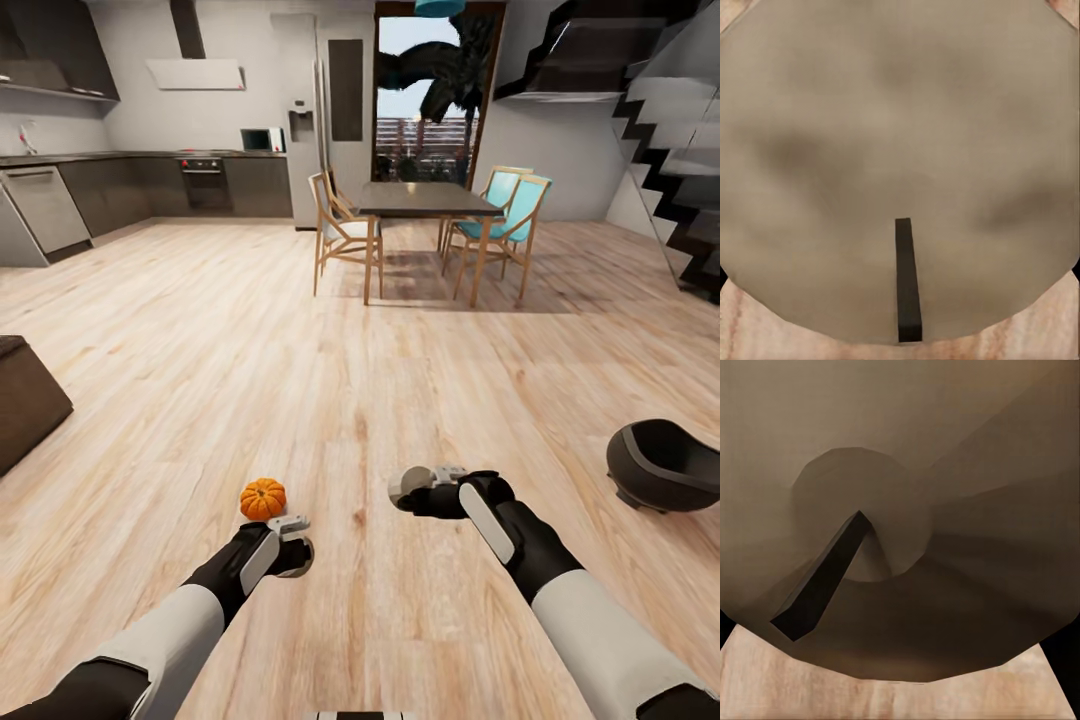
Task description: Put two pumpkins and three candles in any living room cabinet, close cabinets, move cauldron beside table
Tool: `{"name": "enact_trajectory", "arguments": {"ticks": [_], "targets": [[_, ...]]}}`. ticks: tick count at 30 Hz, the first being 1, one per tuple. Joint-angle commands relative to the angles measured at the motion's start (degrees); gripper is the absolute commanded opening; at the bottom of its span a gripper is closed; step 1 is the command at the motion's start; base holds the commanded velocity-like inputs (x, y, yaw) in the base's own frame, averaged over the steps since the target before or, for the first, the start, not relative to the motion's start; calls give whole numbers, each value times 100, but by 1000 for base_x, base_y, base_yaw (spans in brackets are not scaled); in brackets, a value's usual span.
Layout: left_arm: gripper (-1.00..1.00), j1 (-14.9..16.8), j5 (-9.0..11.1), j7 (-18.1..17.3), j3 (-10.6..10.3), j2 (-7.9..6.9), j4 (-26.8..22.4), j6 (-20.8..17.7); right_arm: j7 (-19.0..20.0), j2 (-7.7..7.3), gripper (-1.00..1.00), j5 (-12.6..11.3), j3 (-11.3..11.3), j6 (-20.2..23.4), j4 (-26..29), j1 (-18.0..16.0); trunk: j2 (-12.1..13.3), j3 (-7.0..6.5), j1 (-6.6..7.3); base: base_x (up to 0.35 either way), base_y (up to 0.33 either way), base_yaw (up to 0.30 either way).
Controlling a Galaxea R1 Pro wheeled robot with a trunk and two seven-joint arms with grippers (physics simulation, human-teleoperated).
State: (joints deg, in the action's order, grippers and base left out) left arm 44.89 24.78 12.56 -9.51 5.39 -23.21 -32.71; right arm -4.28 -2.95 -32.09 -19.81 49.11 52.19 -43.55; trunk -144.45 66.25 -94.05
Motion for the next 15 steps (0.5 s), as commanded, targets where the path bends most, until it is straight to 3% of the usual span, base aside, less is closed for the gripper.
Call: {"name": "enact_trajectory", "arguments": {"ticks": [1,15], "targets": [[-100,2,58,44,-42,-4,-8,-18,-42,-5,-100,-84,-28,-56,-39,0,0,-12,3,0,0,106],[-100,1,62,45,-34,-11,-10,-1,-70,-19,-100,-70,34,-277,-394,2,18,-214,39,0,0,139]]}}
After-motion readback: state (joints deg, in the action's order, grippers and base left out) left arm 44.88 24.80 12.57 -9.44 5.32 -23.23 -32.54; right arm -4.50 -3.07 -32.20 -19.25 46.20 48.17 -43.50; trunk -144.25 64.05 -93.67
